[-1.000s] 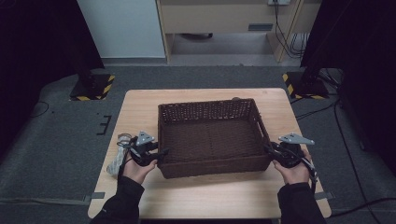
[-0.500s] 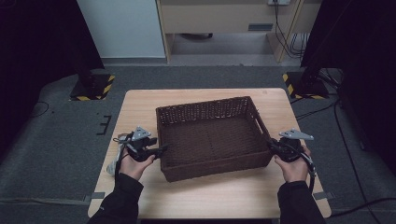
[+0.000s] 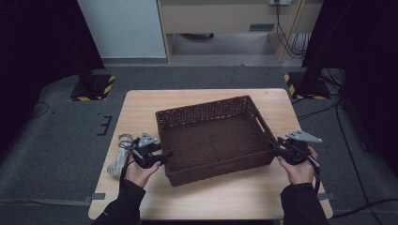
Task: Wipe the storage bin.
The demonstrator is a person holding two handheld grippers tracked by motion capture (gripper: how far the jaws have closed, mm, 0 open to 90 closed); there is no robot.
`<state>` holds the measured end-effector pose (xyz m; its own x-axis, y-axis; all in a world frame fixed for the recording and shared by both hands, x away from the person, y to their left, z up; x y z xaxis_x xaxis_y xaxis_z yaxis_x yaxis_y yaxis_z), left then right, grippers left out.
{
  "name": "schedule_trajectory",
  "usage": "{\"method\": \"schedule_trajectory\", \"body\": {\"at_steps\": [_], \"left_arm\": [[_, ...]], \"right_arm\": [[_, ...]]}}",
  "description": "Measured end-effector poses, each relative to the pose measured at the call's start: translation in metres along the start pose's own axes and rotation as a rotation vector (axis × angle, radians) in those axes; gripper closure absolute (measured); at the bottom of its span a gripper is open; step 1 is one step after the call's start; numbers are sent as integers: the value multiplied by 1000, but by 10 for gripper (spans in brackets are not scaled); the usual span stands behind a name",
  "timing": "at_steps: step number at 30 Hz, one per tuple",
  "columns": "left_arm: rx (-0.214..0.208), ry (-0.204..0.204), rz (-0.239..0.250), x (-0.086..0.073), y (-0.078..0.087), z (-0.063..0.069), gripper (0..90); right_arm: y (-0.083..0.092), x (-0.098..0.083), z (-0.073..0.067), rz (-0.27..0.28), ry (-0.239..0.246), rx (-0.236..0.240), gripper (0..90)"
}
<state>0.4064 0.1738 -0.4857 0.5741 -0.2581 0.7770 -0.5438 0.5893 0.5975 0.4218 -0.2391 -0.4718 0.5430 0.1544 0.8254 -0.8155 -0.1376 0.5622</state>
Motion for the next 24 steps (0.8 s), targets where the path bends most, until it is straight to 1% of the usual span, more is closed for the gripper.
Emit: {"method": "schedule_trajectory", "body": {"at_steps": [1, 2, 5, 6, 7, 8, 9, 11, 12, 13, 14, 15, 17, 18, 19, 21, 22, 23, 24], "left_arm": [[-8, 1, -2, 0, 0, -1, 435], [-20, 4, 8, 2, 2, -3, 424], [-23, 10, 13, 4, 3, -6, 415], [-27, 13, 14, 5, 3, -8, 410], [-27, 13, 14, 5, 3, -8, 402], [-25, 6, 14, 6, 3, -9, 402], [-27, 10, 19, 6, 3, -10, 401], [-16, 6, 32, 9, 4, -12, 386], [-9, 7, 38, 12, 6, -15, 378], [-9, 7, 38, 12, 6, -15, 371], [9, 7, 48, 14, 5, -19, 368], [13, 4, 47, 15, 4, -21, 367], [10, 0, 37, 14, -1, -24, 367], [10, 0, 37, 14, -1, -24, 367], [0, -2, 31, 14, -6, -25, 367], [-1, -2, 27, 13, -8, -24, 367], [1, -5, 16, 11, -10, -24, 368], [6, 4, 28, 11, -10, -22, 387], [9, 5, 24, 11, -10, -21, 401]], "right_arm": [[0, 0, 0, -5, -4, -1, 583], [-1, -2, 1, -23, -7, -6, 593], [-4, -3, 1, -28, -14, -11, 654], [-4, -3, 1, -31, -12, -20, 727], [-4, -3, 1, -31, -12, -20, 727], [-4, -3, 3, -37, 1, -41, 770], [-6, -3, 4, -39, -10, -28, 783], [-7, -3, 5, -38, -12, -25, 788], [-9, -3, 5, -42, -11, -27, 805], [-9, -3, 5, -42, -11, -27, 805], [-12, -2, 7, -33, -10, -33, 806], [-13, -1, 8, -28, -15, -35, 806], [-15, 0, 9, -22, -6, -39, 803], [-15, 0, 9, -22, -6, -39, 803], [-17, 1, 9, -11, 3, -45, 797], [-16, 1, 9, -9, 7, -44, 788], [-16, 2, 9, -7, 5, -45, 762], [-13, 3, 10, 2, -6, -47, 709], [-11, 5, 10, 8, -8, -40, 683]]}}
Point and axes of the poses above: each handheld gripper's, and its own axes: y roughly backward along the jaws, x roughly out of its top, z roughly to its right, the point moved 7 cm from there along -y, roughly forward along the jaws, and after that the axes turned 9 degrees about -x, right-handed, at the moved point
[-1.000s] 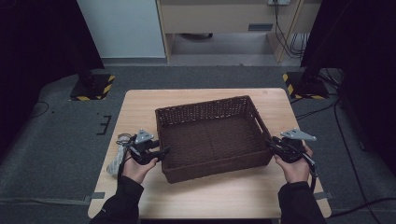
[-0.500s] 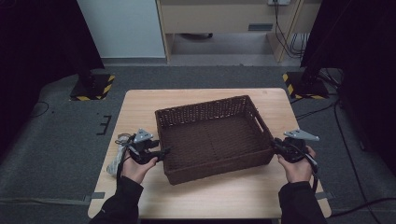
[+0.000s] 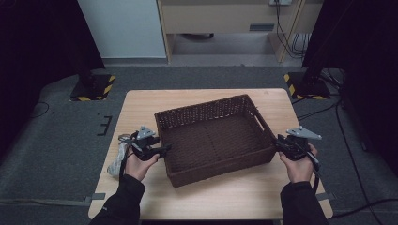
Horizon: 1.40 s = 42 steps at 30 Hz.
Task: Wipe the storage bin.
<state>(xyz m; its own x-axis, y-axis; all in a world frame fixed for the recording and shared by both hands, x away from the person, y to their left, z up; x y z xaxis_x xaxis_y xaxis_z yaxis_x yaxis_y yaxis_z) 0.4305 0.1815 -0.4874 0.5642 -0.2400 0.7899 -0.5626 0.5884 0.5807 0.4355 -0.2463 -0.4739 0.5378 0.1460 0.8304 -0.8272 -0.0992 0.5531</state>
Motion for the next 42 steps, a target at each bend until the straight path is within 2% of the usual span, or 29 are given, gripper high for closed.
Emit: {"method": "schedule_trajectory", "body": {"at_steps": [1, 3, 8, 13, 16, 17, 19, 20, 21, 27, 29, 30, 35, 39, 42], "left_arm": [[0, 0, 0, 0, 0, 0, 409], [7, 6, -2, -1, 1, 3, 416], [-3, 31, 7, -8, 7, 18, 402], [-3, 33, 2, -8, 8, 19, 395], [-11, 28, 5, -7, 8, 17, 356], [3, 14, 14, -5, 10, 14, 344], [4, 14, 14, -4, 10, 13, 343], [35, -10, 29, -1, 13, 8, 338], [44, -14, 29, 0, 13, 6, 332], [12, 0, 24, 2, 9, -3, 318], [-6, 2, 23, 2, 6, -1, 333], [8, -12, 15, 2, 5, 1, 329], [11, -3, 18, -1, 7, 6, 336], [5, 18, 25, -4, 9, 13, 338], [6, 22, 25, -6, 10, 20, 334]], "right_arm": [[0, 0, 0, 0, 0, 0, 683], [7, 2, -2, 9, -5, 2, 617], [16, 4, -4, 10, -26, -10, 525], [16, 1, -9, -4, -50, -20, 466], [15, 1, -11, -11, -60, -36, 465], [15, 2, -11, -10, -56, -42, 463], [15, 1, -11, -16, -47, -50, 463], [16, 1, -10, -22, -46, -55, 463], [16, 0, -11, -25, -48, -54, 464], [13, -2, -11, -24, -69, -54, 449], [8, -3, -11, -17, -74, -54, 446], [7, -3, -10, -17, -73, -56, 447], [-2, -1, -7, -6, -58, -61, 484], [1, 1, -5, 2, -60, -59, 450], [11, 3, -5, 13, -73, -58, 424]]}}
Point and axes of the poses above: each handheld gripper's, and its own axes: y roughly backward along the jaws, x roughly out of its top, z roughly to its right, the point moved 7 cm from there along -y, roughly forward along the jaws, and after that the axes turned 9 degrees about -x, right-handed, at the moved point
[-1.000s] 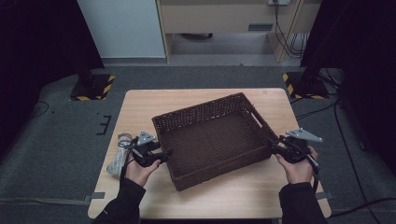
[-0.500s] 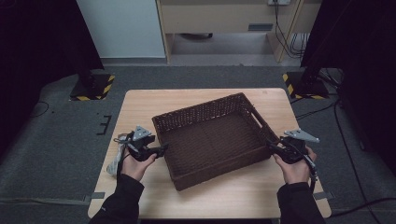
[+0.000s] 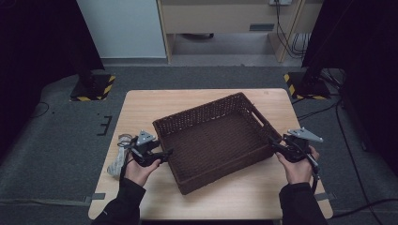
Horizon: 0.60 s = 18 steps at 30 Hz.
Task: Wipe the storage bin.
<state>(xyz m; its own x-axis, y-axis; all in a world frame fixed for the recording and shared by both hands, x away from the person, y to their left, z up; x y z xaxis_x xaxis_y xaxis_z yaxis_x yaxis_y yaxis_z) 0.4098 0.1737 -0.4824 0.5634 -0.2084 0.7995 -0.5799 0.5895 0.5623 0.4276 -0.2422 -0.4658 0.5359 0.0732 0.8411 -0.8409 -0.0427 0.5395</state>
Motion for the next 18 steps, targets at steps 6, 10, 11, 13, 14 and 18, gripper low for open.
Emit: {"method": "schedule_trajectory", "body": {"at_steps": [6, 10, 11, 13, 14, 18], "left_arm": [[0, 7, 6, -1, 1, 4, 332], [-30, 9, -8, 2, 2, 1, 323], [-33, 13, -11, 3, 2, 1, 321], [-32, 19, -13, 5, 1, -1, 321], [-17, 9, -9, 5, 2, -2, 324], [23, -13, 27, 11, 7, -9, 324]], "right_arm": [[2, -4, -7, -20, 2, 11, 427], [-3, -5, -12, -24, -7, 5, 423], [-3, -5, -12, -25, -10, 2, 425], [-5, -5, -12, -15, -6, 5, 428], [-6, -4, -12, -13, -8, 3, 429], [-8, -4, -12, -9, 0, -11, 431]]}}
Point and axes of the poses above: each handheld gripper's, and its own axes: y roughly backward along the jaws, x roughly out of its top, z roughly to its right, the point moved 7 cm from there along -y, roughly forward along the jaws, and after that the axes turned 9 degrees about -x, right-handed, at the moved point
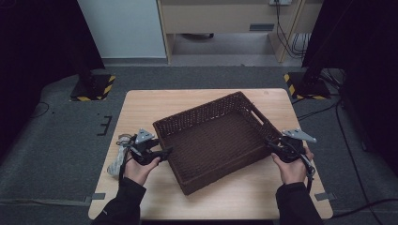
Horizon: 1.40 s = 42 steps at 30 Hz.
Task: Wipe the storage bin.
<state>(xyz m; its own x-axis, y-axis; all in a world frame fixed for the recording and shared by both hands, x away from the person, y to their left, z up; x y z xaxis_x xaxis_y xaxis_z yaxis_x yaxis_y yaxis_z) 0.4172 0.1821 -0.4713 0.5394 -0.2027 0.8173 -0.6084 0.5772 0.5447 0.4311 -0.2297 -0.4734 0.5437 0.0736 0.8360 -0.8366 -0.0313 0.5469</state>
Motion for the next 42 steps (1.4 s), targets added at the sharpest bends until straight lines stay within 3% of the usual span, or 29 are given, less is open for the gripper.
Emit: {"method": "schedule_trajectory", "body": {"at_steps": [2, 4, 9, 13, 17, 19, 21, 23, 27, 29, 35, 37, 39, 42], "left_arm": [[-24, 19, 13, 3, -1, -6, 322], [-34, 16, -4, 1, -6, -9, 323], [-33, 13, -17, 0, -11, -10, 294], [-18, 21, -15, -2, -10, -7, 308], [-19, 22, -30, -2, -8, -5, 307], [-18, 17, -32, -2, -8, -5, 310], [0, -24, -19, 5, -1, -6, 357], [14, -32, -10, 9, 2, -7, 339], [25, -51, 2, 18, 6, -17, 320], [34, -57, -6, 19, 4, -30, 321], [25, -61, -22, 19, -7, -49, 336], [14, -52, -23, 19, -9, -51, 356], [-23, -27, -20, 17, -14, -50, 397], [-12, -30, -24, 16, -12, -48, 424]], "right_arm": [[-2, 1, 0, 4, 2, -6, 431], [-4, 2, 1, 9, 3, -5, 431], [-12, 4, 4, 45, 2, 0, 432], [-8, 5, 3, 37, -3, 17, 426], [-2, 3, -7, 22, -10, 40, 392], [-2, 1, -11, 9, -6, 44, 391], [-4, 1, -13, 9, -7, 38, 395], [-4, 1, -13, 6, -4, 37, 400], [-7, 2, -11, 19, -3, 40, 420], [-11, 3, -9, 29, 1, 48, 429], [-17, 5, -8, 42, 1, 37, 436], [-16, 6, -9, 38, 2, 43, 439], [-12, 8, -10, 39, -12, 79, 428], [-6, 8, -14, 45, -7, 105, 418]]}}
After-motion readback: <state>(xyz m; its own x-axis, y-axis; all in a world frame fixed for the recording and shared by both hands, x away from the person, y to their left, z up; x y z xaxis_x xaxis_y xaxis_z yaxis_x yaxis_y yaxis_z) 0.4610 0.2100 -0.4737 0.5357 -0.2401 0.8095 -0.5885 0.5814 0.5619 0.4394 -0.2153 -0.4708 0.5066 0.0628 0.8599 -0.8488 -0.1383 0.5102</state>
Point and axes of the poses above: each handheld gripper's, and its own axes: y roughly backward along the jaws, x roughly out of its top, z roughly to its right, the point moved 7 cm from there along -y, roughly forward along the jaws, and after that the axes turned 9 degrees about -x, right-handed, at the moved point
